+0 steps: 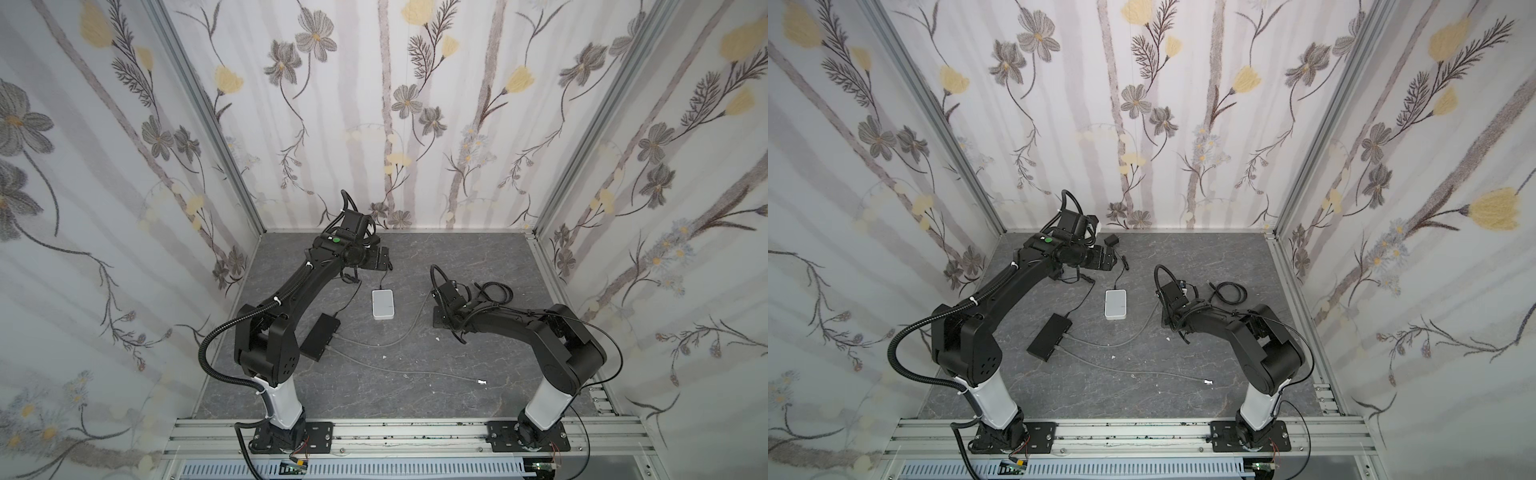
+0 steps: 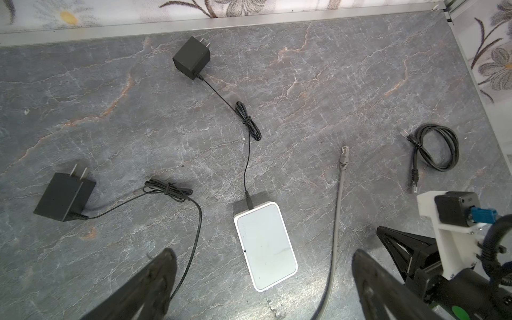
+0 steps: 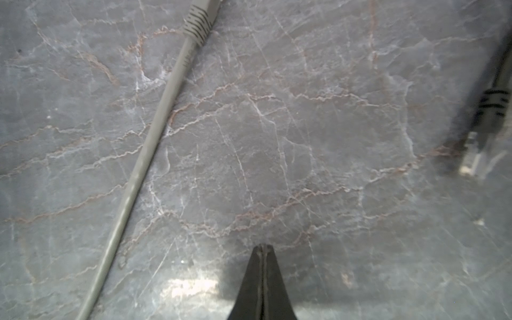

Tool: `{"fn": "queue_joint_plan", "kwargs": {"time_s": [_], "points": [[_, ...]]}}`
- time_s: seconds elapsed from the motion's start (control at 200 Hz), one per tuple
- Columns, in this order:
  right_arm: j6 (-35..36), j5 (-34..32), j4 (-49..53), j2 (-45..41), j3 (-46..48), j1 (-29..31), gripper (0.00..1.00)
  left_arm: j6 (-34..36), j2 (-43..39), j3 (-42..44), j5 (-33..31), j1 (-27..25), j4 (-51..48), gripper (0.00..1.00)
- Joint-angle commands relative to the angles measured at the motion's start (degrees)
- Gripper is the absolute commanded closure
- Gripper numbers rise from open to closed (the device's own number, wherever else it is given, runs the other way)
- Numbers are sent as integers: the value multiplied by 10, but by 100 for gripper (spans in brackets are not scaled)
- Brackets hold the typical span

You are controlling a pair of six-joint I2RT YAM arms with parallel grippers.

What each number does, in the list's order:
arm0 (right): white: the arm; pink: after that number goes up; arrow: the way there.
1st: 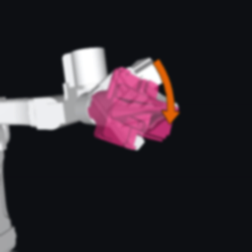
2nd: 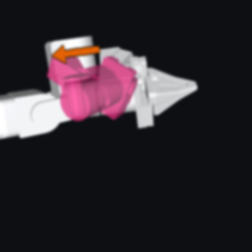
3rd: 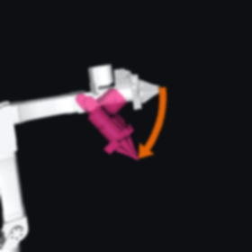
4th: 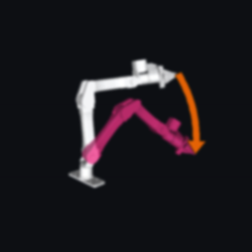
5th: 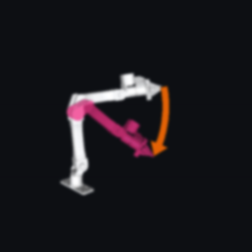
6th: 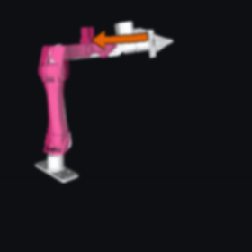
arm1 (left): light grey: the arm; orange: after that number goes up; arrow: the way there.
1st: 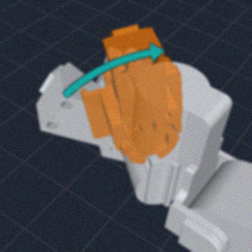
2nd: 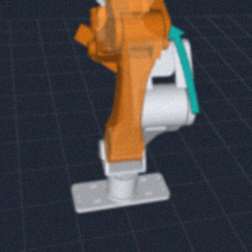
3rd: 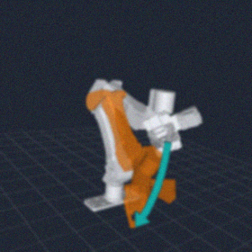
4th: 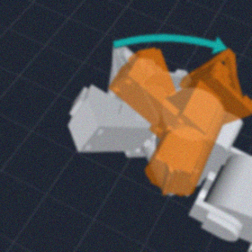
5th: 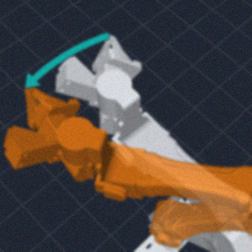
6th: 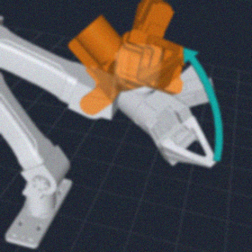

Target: Insert the plug into the switch port

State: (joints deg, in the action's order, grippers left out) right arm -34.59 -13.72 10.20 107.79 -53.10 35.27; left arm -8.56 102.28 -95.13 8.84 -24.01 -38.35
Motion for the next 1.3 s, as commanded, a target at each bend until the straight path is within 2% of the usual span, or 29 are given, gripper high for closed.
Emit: {"fn": "queue_joint_plan", "kwargs": {"time_s": [0.0, 0.22, 0.395, 0.665, 0.984, 1.149, 1.294], "points": [[22, 12, -56, -2, -31, -1, 100, -4, 0, -1, 13, 7, 5, 0], [9, 64, -21, 104, -174, -20, 100, -2, 12, -2, 19, 11, 2, 0], [-10, 49, 32, 180, -272, -27, 100, -4, 20, -6, 25, 11, -2, 0], [-35, 63, 51, 219, -291, -30, 100, -4, 24, -15, 26, 12, -14, 0], [-60, 51, 43, 180, -215, -27, 100, -5, 29, -17, 29, 16, -16, 0], [-77, 37, 5, 106, -91, -14, 100, 7, 23, -10, 37, 17, -10, 0], [-115, 23, -33, 4, 47, 14, 100, 11, 21, -7, 42, 18, -7, 0]]}}
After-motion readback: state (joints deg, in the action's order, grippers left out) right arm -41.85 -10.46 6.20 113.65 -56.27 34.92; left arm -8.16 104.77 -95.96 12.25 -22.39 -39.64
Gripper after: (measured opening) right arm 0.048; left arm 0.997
